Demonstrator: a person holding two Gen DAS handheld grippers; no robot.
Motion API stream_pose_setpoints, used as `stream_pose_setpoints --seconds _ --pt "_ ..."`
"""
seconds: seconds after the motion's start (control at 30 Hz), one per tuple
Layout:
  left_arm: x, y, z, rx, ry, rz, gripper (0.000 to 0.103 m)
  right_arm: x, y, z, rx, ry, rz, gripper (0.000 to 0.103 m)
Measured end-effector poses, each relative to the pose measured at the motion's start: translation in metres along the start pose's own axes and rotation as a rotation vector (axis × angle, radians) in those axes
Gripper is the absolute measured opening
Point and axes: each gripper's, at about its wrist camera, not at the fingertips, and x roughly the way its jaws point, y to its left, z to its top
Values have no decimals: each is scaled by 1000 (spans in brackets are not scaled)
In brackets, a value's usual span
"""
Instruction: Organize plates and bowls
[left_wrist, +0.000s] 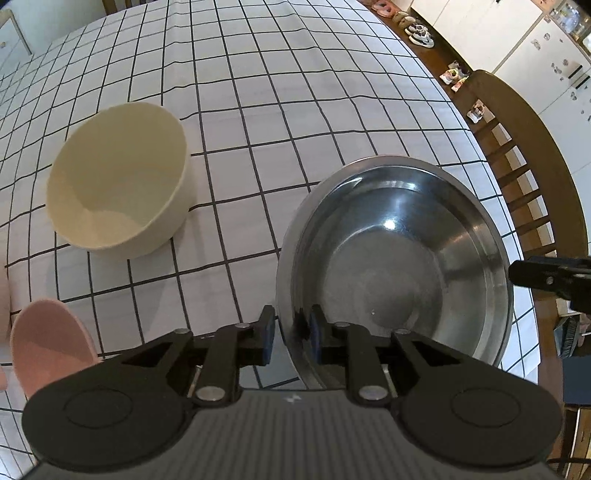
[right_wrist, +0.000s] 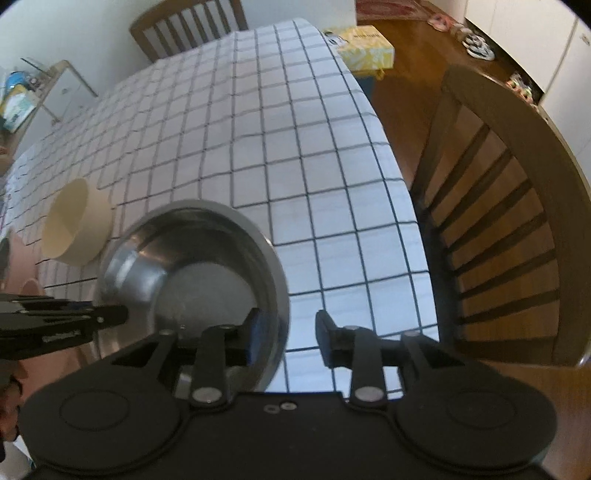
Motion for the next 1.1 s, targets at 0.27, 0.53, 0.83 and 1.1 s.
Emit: stream_pose_setpoints --seconds 0.27,0.53,0.83,1.1 --pt "-21 11 -6 -5 -44 -58 50 -19 23 2 -63 -45 9 45" --pt "-68 36 -14 12 -153 -125 50 -44 64 -8 -98 -112 25 56" --pt "-133 96 -35 10 -316 -105 66 -61 139 -19 -178 -174 70 73" --pt "-169 166 -60 -41 -414 -36 75 -64 211 -22 -230 -223 96 91"
